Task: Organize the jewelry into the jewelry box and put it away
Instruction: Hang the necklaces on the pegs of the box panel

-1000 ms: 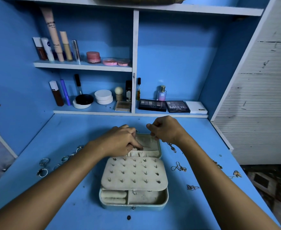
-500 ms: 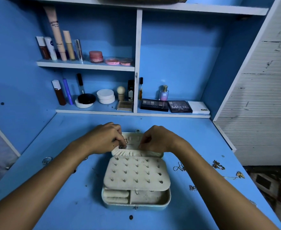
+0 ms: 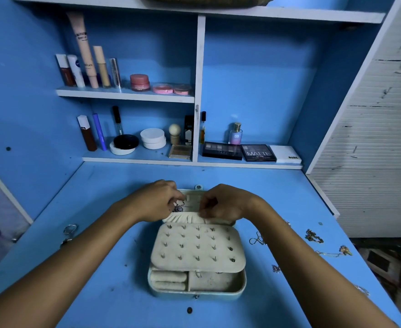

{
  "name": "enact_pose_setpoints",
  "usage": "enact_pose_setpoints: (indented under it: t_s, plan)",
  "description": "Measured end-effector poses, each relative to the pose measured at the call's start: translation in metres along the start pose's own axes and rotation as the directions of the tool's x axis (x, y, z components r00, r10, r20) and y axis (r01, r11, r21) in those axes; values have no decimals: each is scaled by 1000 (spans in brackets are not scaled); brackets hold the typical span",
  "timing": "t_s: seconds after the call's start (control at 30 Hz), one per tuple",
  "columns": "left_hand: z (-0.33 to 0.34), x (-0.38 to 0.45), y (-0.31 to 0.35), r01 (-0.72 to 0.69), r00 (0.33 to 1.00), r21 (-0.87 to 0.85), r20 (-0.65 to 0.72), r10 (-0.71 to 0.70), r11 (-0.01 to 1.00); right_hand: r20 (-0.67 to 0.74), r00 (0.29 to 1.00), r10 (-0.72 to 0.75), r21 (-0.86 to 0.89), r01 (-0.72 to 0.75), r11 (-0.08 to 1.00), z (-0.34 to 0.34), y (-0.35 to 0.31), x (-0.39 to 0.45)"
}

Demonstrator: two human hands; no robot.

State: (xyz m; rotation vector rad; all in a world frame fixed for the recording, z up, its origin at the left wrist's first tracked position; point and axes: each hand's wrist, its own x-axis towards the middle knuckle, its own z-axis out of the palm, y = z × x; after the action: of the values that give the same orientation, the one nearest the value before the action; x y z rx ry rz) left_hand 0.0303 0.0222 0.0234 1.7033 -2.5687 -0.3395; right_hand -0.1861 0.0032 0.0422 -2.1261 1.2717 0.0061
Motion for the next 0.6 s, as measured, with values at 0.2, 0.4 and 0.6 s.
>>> enact_pose_setpoints:
  t_s: [0.2,0.4,0.6]
  plan:
    - [0,-3,4,20,1000,-130,-10,-22,991,9,999,-32,60,31,998,-1,4,-3]
    - [-4,-5,9,81,996,-177,61,-71,981,16,999,-37,53,36,998,-1,3,-5]
    - [-8,-3,13,155,980,-146,149,-134,977,28,999,-32,56,30,998,0,0,-6]
